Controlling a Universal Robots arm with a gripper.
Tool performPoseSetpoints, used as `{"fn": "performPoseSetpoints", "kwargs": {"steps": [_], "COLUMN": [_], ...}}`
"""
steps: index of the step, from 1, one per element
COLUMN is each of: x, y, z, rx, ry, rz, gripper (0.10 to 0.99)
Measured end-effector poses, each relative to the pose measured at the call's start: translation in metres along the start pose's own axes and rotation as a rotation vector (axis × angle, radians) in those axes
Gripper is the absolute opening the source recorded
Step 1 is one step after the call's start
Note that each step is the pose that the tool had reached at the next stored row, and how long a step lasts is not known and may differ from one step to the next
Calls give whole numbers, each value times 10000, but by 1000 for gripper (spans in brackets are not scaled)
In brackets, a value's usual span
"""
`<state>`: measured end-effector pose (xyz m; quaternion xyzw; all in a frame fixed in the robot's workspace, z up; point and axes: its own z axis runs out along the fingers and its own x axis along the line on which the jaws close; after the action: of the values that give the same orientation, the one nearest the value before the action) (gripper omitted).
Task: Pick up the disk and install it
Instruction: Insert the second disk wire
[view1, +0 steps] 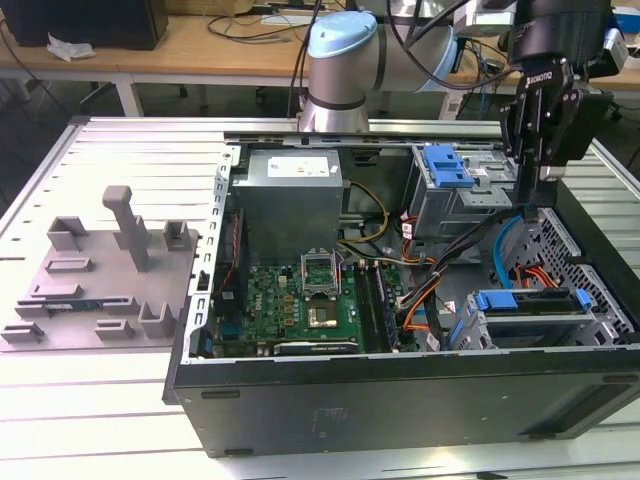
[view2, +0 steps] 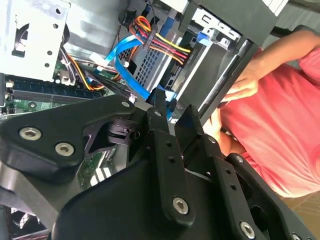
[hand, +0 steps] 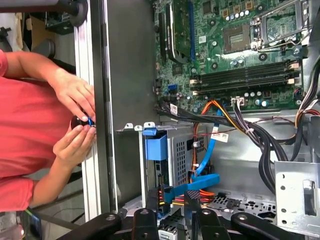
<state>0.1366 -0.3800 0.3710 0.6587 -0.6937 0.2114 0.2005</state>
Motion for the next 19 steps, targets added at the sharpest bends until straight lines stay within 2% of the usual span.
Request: {"fn": "performPoseSetpoints", "kwargs": {"steps": [4,19], "x": [0,40], "y": [71,64], "z": [7,35], "rx": [63,177], "ry": [-3,-10], "rz": [-10,-138], "gripper": [345,345]}}
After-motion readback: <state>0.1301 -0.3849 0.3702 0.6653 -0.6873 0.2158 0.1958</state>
